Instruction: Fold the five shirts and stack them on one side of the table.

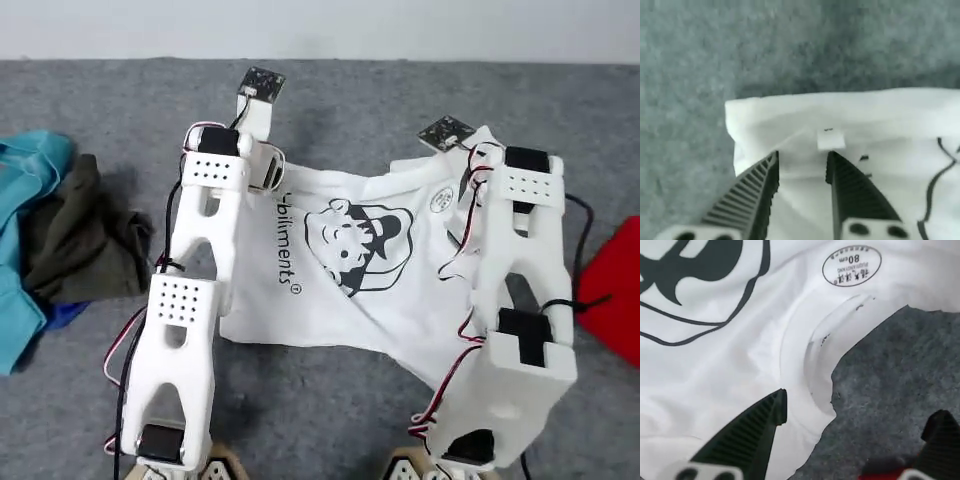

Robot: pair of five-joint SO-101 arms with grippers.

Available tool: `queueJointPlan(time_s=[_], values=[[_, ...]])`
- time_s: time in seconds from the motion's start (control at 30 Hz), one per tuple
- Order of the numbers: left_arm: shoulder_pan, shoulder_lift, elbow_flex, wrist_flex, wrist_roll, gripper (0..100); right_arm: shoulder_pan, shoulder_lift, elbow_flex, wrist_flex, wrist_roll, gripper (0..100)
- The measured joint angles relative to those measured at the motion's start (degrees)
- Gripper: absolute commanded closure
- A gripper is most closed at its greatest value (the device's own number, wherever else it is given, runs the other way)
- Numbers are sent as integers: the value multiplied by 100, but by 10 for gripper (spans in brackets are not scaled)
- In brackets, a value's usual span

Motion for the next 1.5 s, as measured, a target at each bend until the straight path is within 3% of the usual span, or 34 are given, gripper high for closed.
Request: queueJointPlan(time_s=[0.13, 0.3, 0.47, 0.6, 0.8, 0.9, 1.13, 1.23, 1.43, 1.5], values=[[0, 0, 0, -563, 44, 946, 0, 0, 0, 0, 0, 567], [-185, 0, 0, -1802, 712, 985, 0, 0, 0, 0, 0, 567], [-246, 0, 0, -1943, 703, 985, 0, 0, 0, 88, 0, 567], [-413, 0, -105, -1257, 703, 954, 0, 0, 0, 141, 0, 567], [-70, 0, -404, 1029, -62, 913, 0, 26, -211, -255, -26, 567], [-9, -79, -413, 1284, -44, 913, 0, 176, -325, -809, -26, 567], [-237, -571, -440, 1363, 765, 913, 0, 985, -1143, -1758, -26, 571], [-352, -897, -440, 1363, 941, 913, 0, 1591, -1626, -2101, -26, 650], [-308, -1495, 343, 1363, 1002, 913, -9, 3068, -3068, -2312, -26, 966], [-325, -1670, 774, 1363, 1002, 913, 0, 3490, -3613, -2312, -26, 983]])
